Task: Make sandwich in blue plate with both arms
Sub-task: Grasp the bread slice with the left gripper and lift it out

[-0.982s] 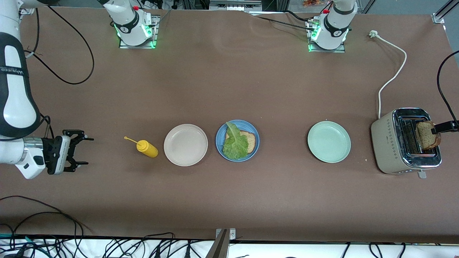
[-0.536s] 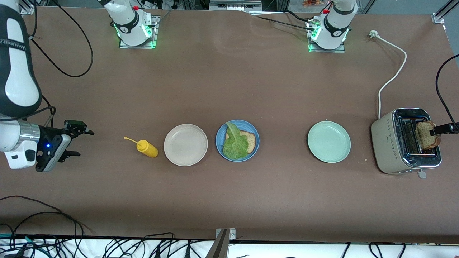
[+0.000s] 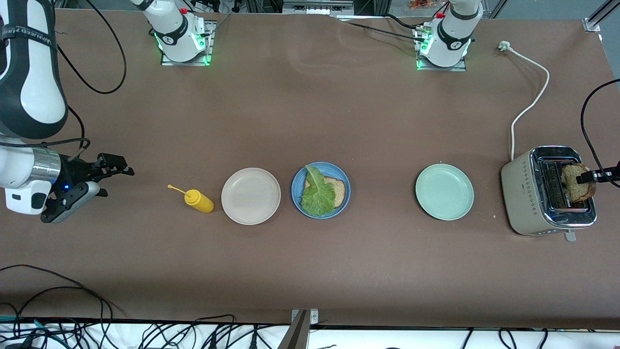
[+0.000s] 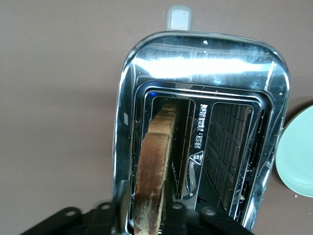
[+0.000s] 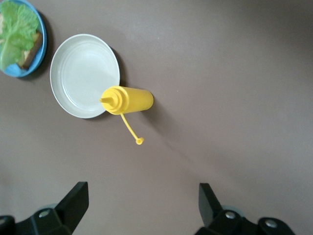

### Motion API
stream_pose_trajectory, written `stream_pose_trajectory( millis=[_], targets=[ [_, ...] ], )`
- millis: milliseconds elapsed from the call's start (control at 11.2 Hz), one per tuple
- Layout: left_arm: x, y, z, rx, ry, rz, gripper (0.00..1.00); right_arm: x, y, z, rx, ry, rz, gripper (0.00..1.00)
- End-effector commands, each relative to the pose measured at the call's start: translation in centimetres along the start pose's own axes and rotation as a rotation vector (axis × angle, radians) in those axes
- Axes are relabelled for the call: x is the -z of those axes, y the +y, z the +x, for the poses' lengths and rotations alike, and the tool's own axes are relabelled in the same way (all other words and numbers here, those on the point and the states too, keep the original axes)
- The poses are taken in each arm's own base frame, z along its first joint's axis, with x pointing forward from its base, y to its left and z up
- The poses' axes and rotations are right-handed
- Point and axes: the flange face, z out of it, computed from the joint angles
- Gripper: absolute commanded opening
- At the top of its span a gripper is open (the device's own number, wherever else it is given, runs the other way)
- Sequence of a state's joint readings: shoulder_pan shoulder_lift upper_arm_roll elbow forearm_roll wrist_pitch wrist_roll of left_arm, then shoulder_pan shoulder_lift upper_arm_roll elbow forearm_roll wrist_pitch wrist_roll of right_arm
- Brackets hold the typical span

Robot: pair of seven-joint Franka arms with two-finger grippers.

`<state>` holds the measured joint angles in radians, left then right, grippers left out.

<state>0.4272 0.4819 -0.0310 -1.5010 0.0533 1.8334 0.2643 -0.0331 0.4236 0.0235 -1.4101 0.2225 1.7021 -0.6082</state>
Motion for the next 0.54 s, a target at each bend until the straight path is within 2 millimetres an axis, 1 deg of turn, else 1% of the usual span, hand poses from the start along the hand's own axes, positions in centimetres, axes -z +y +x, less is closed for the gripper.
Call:
stream_pose_trajectory(
  millis=[0, 89, 179, 268, 357, 446],
  targets=[
    [0.6, -0.2, -0.1, -0.012, -0.009, -0.015, 0.0, 0.7, -3.1, -1.8, -0.158, 0.024, -0.027, 1.0],
    [0.9, -0.1, -0.3, -0.016, -0.026, -0.018, 0.0, 0.8, -3.9, -2.0, -0.179, 0.029, -0.07, 1.0],
    [1.2, 0.1, -0.4, -0.039, -0.029, -0.018, 0.0, 1.5, -5.0, -2.3, -0.192, 0.019, -0.126, 1.0],
    [2.1, 0.6, -0.7, -0.061, -0.029, -0.019, 0.0, 2.2, -6.0, -3.1, -0.181, 0.018, -0.142, 1.0],
    [3.0, 1.2, -1.2, -0.08, -0.048, -0.025, 0.0, 2.0, -6.2, -4.0, -0.181, 0.026, -0.145, 1.0],
    [3.8, 2.6, -1.6, -0.115, -0.072, -0.03, 0.0, 2.4, -5.1, -4.7, -0.203, 0.071, -0.165, 1.0]
  ],
)
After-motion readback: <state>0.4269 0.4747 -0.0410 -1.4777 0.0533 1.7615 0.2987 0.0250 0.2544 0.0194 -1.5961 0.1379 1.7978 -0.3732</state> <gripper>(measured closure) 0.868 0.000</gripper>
